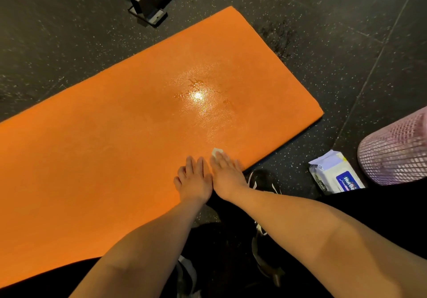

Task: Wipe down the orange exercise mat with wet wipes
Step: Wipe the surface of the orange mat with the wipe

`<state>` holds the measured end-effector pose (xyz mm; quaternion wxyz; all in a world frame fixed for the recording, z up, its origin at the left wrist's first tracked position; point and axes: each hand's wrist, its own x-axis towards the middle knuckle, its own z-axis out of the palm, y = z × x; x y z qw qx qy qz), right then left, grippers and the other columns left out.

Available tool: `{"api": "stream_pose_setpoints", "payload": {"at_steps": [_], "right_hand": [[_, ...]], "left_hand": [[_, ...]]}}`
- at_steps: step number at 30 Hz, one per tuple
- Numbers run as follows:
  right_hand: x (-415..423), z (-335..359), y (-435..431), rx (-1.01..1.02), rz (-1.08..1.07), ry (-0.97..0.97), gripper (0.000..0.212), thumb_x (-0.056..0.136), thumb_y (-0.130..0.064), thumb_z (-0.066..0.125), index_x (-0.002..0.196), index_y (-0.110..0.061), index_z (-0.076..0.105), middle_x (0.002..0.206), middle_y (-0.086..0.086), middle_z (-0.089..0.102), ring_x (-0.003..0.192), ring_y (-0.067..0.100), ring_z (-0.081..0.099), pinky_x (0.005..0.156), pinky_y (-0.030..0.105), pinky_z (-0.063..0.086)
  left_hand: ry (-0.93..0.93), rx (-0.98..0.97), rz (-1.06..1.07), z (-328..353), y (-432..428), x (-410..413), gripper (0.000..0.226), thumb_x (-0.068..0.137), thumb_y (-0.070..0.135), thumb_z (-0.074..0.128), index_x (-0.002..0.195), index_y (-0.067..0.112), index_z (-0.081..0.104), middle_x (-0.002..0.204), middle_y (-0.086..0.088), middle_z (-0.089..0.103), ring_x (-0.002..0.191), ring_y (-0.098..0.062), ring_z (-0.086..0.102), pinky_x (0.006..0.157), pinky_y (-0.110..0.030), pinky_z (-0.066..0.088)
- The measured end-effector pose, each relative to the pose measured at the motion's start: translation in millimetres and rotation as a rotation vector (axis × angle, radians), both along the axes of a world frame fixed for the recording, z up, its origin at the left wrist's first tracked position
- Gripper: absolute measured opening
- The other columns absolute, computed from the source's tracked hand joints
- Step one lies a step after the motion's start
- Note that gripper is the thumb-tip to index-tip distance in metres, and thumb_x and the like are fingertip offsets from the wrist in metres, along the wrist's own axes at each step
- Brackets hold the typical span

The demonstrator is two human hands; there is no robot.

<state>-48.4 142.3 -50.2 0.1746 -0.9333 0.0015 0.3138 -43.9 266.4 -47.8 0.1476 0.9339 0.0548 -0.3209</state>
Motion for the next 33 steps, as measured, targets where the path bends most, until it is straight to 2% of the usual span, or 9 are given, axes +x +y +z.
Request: {"api": "stream_pose_setpoints", "payload": {"at_steps": [4,10,14,16,20,23,29,31,33], "right_hand": [[19,-5,0,0.037,0.115,-0.008,0.061,0.107,-0.027,0.03,0.163,-0.023,0.004,0.17,-0.004,-0.008,0.155,0.013,-0.014,0.124,0.047,-0.009],[61,-10,-8,-0.028,-0.152,0.004,0.066,0.105,-0.023,0.03,0.163,-0.019,-0.002,0.169,-0.002,-0.016,0.154,0.015,-0.019,0.124,0.046,-0.008],[68,-22,18,0.074,0.12,-0.039,0.062,0.108,-0.029,0.03,0.163,-0.022,0.001,0.169,-0.006,-0.013,0.153,0.012,-0.02,0.125,0.051,-0.005],[82,-29,15,0.077,0.173,-0.076,0.059,0.11,-0.032,0.027,0.163,-0.025,0.003,0.169,-0.008,-0.011,0.154,0.011,-0.018,0.124,0.053,-0.004],[121,-34,-6,-0.02,-0.104,-0.093,0.059,0.109,-0.046,0.017,0.162,-0.027,-0.001,0.167,-0.01,-0.017,0.153,0.012,-0.019,0.124,0.054,-0.006],[136,-35,5,0.011,-0.212,-0.109,0.062,0.108,-0.046,0.021,0.162,-0.024,-0.002,0.168,-0.007,-0.017,0.154,0.013,-0.019,0.123,0.05,-0.009],[139,-42,12,0.064,0.121,-0.172,0.058,0.109,-0.041,0.024,0.163,-0.027,0.006,0.169,-0.01,-0.01,0.154,0.01,-0.016,0.124,0.05,-0.007],[144,-47,-9,0.019,0.025,-0.211,0.058,0.109,-0.039,0.026,0.163,-0.029,0.007,0.169,-0.01,-0.007,0.155,0.012,-0.011,0.124,0.053,-0.003],[149,-47,-25,-0.047,-0.204,-0.203,0.059,0.108,-0.034,0.028,0.163,-0.029,0.006,0.169,-0.01,-0.008,0.155,0.012,-0.01,0.124,0.052,-0.002]], "left_hand": [[-0.052,-0.007,0.017,-1,8,9,0.056,0.104,0.048,0.029,0.157,0.042,0.015,0.168,0.006,-0.008,0.145,-0.032,0.014,0.115,-0.047,0.016],[-0.06,0.049,0.009,-7,21,34,0.061,0.102,0.049,0.034,0.158,0.04,0.011,0.168,0.004,-0.008,0.147,-0.034,0.008,0.117,-0.051,0.012],[-0.075,0.052,0.052,-16,26,54,0.061,0.103,0.05,0.034,0.158,0.041,0.011,0.168,0.005,-0.01,0.149,-0.031,0.005,0.117,-0.05,0.012],[-0.084,0.063,0.077,-19,28,69,0.061,0.103,0.051,0.034,0.158,0.041,0.012,0.168,0.005,-0.009,0.149,-0.03,0.005,0.116,-0.049,0.012],[-0.118,0.079,0.077,-26,33,96,0.06,0.102,0.051,0.034,0.157,0.041,0.013,0.168,0.004,-0.008,0.149,-0.029,0.004,0.116,-0.05,0.013],[-0.144,0.039,0.09,-32,35,108,0.061,0.102,0.052,0.035,0.157,0.043,0.012,0.168,0.005,-0.01,0.15,-0.028,0.002,0.116,-0.052,0.011],[-0.208,0.035,0.092,-40,33,110,0.061,0.102,0.05,0.036,0.158,0.041,0.013,0.169,0.004,-0.006,0.147,-0.028,0.006,0.112,-0.053,0.012],[-0.237,0.039,0.03,-39,32,112,0.061,0.102,0.048,0.037,0.158,0.039,0.014,0.169,0.003,-0.004,0.147,-0.029,0.008,0.112,-0.053,0.012],[-0.216,0.002,-0.053,-37,27,121,0.059,0.104,0.05,0.033,0.158,0.038,0.013,0.169,0.003,-0.006,0.148,-0.028,0.005,0.115,-0.053,0.012]]}}
